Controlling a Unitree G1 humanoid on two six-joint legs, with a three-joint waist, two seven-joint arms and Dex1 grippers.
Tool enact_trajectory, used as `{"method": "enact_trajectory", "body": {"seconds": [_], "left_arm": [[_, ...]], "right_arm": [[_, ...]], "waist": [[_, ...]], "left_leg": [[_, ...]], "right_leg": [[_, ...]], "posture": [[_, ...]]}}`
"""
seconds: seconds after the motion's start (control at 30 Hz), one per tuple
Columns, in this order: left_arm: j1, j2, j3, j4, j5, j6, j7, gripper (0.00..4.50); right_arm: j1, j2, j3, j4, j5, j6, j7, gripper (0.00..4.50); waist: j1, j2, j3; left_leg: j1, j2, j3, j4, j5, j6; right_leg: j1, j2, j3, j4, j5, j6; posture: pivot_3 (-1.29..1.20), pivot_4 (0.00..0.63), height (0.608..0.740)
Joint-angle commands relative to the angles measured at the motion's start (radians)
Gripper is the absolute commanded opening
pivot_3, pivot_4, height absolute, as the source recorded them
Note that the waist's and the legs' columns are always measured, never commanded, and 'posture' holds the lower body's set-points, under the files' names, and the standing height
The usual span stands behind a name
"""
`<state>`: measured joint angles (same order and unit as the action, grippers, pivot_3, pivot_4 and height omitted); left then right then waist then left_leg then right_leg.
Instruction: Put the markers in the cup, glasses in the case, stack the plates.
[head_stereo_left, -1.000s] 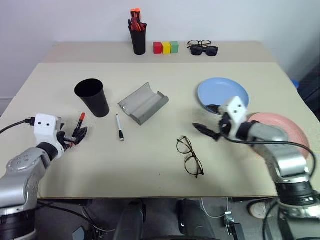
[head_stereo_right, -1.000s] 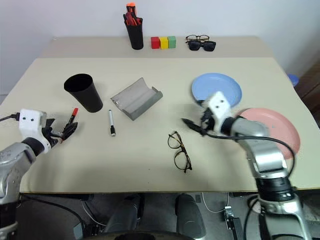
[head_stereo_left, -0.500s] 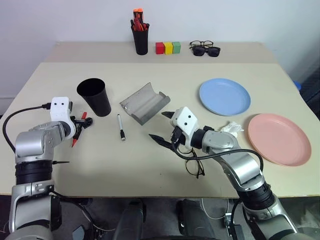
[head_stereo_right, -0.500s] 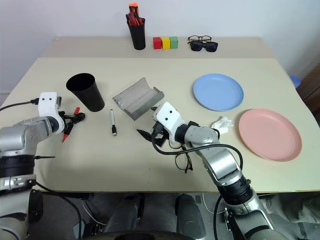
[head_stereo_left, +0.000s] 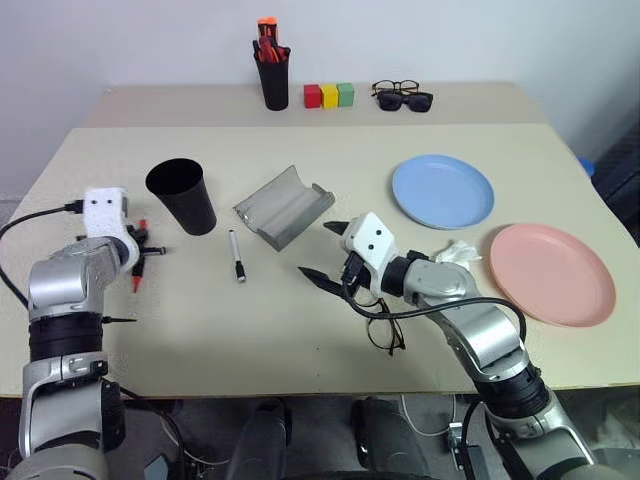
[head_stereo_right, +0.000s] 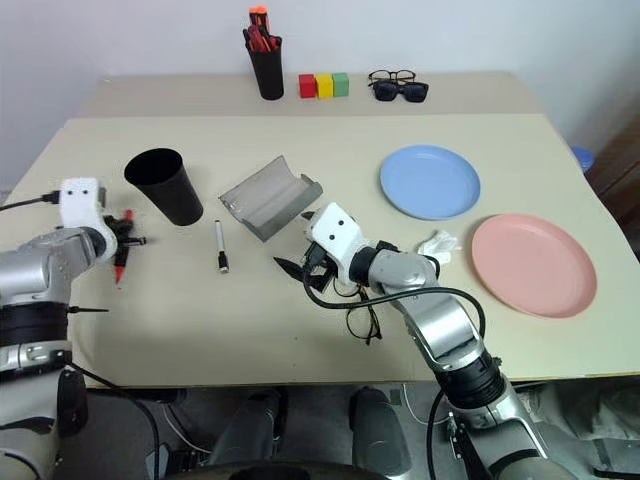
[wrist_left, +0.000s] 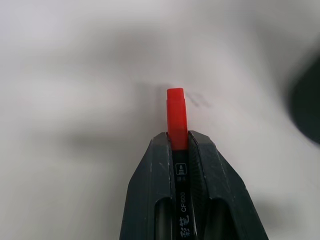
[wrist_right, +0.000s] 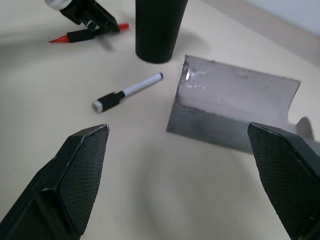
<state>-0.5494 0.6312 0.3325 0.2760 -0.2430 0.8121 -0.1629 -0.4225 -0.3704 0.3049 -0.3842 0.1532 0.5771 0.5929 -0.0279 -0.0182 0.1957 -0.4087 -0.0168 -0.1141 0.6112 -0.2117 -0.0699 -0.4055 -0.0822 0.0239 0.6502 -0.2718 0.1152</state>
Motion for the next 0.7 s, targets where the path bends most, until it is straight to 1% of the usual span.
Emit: {"method": "enact_trajectory", "body": {"seconds": [0.03,0.1,0.17,0.27,0.37,0.57,0.7], "left_arm": [[-0.055,0.0,0.141,-0.083,-0.02,-0.184,0.071,0.03],[-0.121,-0.014,0.173,-0.139,-0.042,-0.324,0.078,0.03],[-0.155,-0.021,0.164,-0.157,-0.037,-0.402,0.072,0.03],[-0.234,-0.082,0.045,-0.143,-0.005,-0.543,0.009,0.03],[-0.256,-0.148,-0.011,-0.087,0.028,-0.681,-0.009,0.03],[-0.238,-0.2,-0.054,0.023,0.063,-0.801,-0.005,0.03],[-0.203,-0.217,-0.061,0.029,0.073,-0.829,0.004,0.03]], "right_arm": [[-0.042,0.015,-0.004,0.004,-0.002,-0.04,0.01,4.5],[-0.072,0.033,-0.018,0.032,0.005,-0.064,0.01,4.5],[-0.091,0.051,-0.029,0.05,0.011,-0.08,0.004,4.5],[-0.15,0.126,-0.061,0.108,0.008,-0.114,-0.057,4.5],[-0.166,0.154,-0.064,0.133,-0.004,-0.132,-0.078,4.5],[-0.151,0.161,-0.06,0.123,-0.017,-0.138,-0.095,4.5],[-0.136,0.158,-0.063,0.104,-0.02,-0.131,-0.103,4.5]], "waist": [[0.006,-0.001,0.0],[0.013,-0.003,0.001],[0.018,-0.004,0.0],[0.018,-0.004,0.0],[0.015,-0.004,0.0],[-0.017,-0.003,0.0],[-0.017,-0.003,0.0]], "left_leg": [[0.0,0.0,0.0,0.0,0.0,0.0],[-0.001,0.0,0.0,0.0,0.0,0.0],[-0.002,0.0,-0.001,0.0,0.0,-0.001],[-0.002,-0.003,0.0,0.0,0.0,-0.001],[-0.002,-0.004,0.0,0.001,0.001,-0.001],[-0.002,-0.003,0.0,0.0,0.001,-0.001],[-0.002,-0.002,0.0,0.0,0.001,-0.001]], "right_leg": [[0.0,0.0,0.0,0.0,0.0,0.0],[0.0,0.0,0.0,-0.001,0.0,0.0],[0.0,-0.001,-0.001,-0.001,0.0,0.0],[0.001,-0.003,-0.001,-0.002,0.001,0.002],[0.002,-0.004,-0.001,-0.002,0.002,0.003],[-0.001,-0.002,0.0,0.0,0.002,0.003],[-0.001,-0.002,0.0,0.0,0.002,0.003]], "posture": [[0.0,0.15,0.74],[0.0,0.15,0.74],[0.0,0.15,0.74],[0.0,0.15,0.74],[0.0,0.15,0.74],[0.0,0.15,0.74],[0.0,0.15,0.74]]}}
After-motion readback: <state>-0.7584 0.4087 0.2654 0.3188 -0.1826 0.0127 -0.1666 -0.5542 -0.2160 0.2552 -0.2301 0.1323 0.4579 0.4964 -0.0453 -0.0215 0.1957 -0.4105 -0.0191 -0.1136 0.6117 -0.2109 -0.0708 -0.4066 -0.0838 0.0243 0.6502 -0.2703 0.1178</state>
